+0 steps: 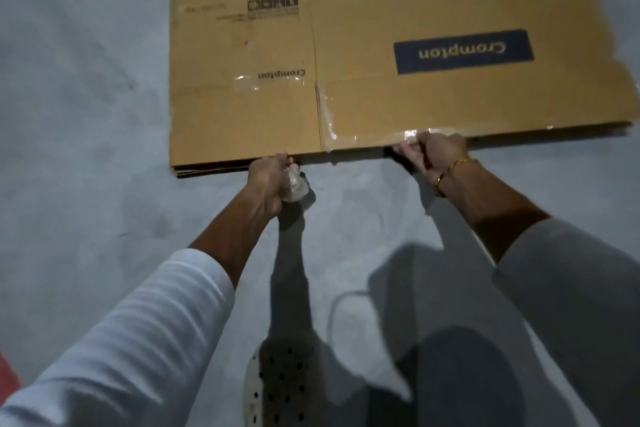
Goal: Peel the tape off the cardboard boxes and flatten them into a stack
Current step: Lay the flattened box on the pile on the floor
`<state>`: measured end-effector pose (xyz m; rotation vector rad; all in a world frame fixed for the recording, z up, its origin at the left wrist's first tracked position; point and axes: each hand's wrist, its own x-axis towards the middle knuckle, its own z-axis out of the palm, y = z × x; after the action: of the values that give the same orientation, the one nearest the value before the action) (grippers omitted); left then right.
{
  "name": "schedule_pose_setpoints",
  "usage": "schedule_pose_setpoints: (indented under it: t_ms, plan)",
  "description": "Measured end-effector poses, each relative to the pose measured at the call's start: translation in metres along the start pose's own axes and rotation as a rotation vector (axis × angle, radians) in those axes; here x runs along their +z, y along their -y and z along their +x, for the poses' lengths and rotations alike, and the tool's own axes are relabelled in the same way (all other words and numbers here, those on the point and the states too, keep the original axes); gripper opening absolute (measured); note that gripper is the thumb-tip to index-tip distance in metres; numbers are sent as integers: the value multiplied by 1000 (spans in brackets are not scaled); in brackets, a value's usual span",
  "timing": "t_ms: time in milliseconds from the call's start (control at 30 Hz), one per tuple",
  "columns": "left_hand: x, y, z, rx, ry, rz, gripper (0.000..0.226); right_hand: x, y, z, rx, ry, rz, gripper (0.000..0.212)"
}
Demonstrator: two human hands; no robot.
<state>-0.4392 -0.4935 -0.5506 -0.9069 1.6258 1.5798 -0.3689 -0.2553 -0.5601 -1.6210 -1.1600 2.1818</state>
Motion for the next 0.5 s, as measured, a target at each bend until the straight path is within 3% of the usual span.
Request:
schedule_pose_setpoints:
  t_ms: [100, 167, 267, 333, 433, 500]
  plan:
    - [11, -1, -9, -12, 24, -10, 27, -2, 10, 14, 28, -9, -43, 8]
    - [20, 6, -21, -39, 81, 104, 25, -4, 12, 18, -14, -82, -81, 18]
    - [36, 21, -52, -90, 242, 326, 17, -21, -7, 5, -96, -130, -347, 34]
    - [44, 23, -72, 13, 268, 517, 14, -46, -29, -20, -136, -68, -547, 30]
    - [53, 11, -108, 117, 360, 763, 53, -96, -46, -77, -105, 102, -639, 8]
    - [61, 1, -137, 161, 456, 923, 67, -130, -38, -115, -100, 230, -680, 13]
